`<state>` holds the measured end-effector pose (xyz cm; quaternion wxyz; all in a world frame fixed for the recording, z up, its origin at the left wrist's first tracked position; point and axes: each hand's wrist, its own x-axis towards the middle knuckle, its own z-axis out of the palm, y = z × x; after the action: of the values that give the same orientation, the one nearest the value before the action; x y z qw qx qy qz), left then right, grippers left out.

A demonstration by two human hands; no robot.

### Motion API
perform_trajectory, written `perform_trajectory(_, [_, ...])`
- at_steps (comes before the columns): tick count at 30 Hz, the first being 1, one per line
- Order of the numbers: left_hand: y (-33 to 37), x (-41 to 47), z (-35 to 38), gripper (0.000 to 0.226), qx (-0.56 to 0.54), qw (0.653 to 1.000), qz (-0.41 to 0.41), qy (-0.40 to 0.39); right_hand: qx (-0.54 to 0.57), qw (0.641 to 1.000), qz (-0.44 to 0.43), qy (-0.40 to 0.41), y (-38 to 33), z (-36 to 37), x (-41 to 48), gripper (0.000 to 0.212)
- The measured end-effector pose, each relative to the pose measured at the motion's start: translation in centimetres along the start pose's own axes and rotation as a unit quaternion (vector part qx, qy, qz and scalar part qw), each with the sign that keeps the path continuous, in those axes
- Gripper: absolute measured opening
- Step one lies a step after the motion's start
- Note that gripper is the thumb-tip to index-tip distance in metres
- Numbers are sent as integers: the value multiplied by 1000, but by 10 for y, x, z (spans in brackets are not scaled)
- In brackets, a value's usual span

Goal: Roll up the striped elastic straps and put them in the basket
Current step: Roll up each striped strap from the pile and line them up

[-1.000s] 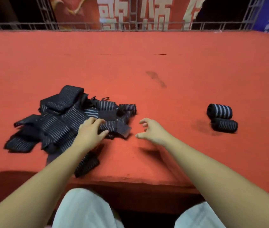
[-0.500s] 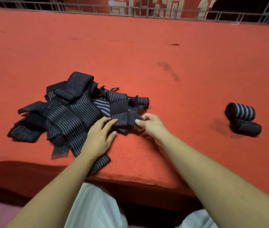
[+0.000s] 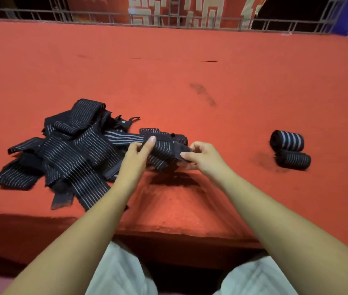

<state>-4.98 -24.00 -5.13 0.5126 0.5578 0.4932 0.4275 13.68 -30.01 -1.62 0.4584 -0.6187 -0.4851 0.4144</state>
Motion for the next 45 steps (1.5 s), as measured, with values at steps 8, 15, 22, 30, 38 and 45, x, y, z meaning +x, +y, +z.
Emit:
perform_trajectory(8, [15,6,-5,21,242,968,21,68,109,991,60,38,-12,-23,-2,33])
perform_trajectory(15, [14,5,-31,31,247,958,-25,143,121,980,60,143,4,-71,-6,24])
perform_trajectory(22, [35,-7,15,62,328,914,239,29,-33,993,-53,95,-8,-63,-10,32])
perform_trajectory(30, [61,-15,57,47,200,929,243,-197,52,996,-65,-39,-30,-62,-20,21])
perform_trajectory(38, [60,-13,55,9,40,966,202,-153,142,987,-28,-75,-7,-58,-21,21])
perform_trajectory(45, [49,-9,46,13,100,973,175,-117,131,988,-40,-70,-5,-32,-24,32])
